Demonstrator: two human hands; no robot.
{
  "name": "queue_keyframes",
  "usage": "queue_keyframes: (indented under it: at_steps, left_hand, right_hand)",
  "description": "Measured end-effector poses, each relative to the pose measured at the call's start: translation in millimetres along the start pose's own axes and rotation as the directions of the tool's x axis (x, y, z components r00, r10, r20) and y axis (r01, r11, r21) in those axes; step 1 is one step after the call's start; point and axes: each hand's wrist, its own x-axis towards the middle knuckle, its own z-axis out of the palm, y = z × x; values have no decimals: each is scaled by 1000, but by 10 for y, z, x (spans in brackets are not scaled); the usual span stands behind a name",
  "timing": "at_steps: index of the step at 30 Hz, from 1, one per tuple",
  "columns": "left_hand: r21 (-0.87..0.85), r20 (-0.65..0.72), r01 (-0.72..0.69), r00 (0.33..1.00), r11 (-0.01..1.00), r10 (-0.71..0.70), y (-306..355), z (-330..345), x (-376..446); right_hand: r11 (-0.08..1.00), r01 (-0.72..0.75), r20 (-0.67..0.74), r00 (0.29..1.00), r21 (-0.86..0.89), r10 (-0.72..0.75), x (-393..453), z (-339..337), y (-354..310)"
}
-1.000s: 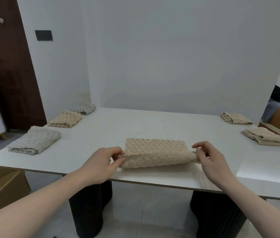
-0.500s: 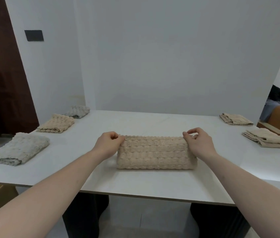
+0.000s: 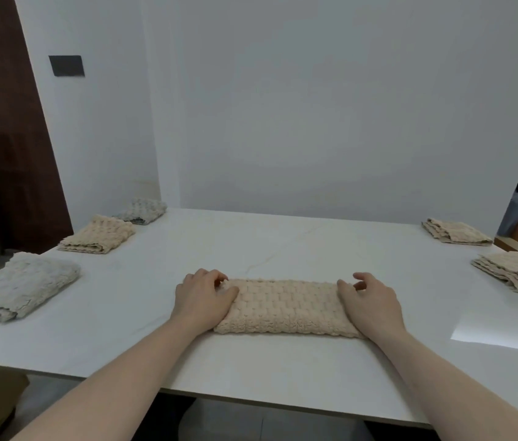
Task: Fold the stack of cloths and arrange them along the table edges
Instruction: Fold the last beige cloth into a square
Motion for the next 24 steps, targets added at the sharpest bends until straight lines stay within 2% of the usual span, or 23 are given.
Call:
queue_keyframes:
  at_steps: [5, 7, 11, 16, 20, 24]
  left_hand:
    - [-79, -25, -20, 1000, 997, 18, -32, 23, 17]
    - [-130, -39, -19, 999, 991, 14, -50, 28, 34]
    - [-297, -51, -14, 999, 955, -1, -89, 41, 85]
    - [-418, -118, -39, 993, 907, -11, -107, 65, 168]
    - [-368, -120, -17, 992, 930, -29, -75, 70, 196]
    - [-225, -69, -32, 997, 974, 17, -57, 123, 210]
  right_hand:
    - [969, 7, 28, 1000, -247, 0, 2, 3, -26]
    - [956, -1, 34, 999, -294, 11, 2, 15, -30]
    - [967, -3, 16, 1000, -256, 7, 28, 35, -30]
    - [999, 18, -86, 996, 51, -13, 90, 34, 71]
    - [990, 15, -133, 991, 139, 3, 90, 17, 82]
    - [1000, -4, -106, 994, 4, 4, 114, 50, 80]
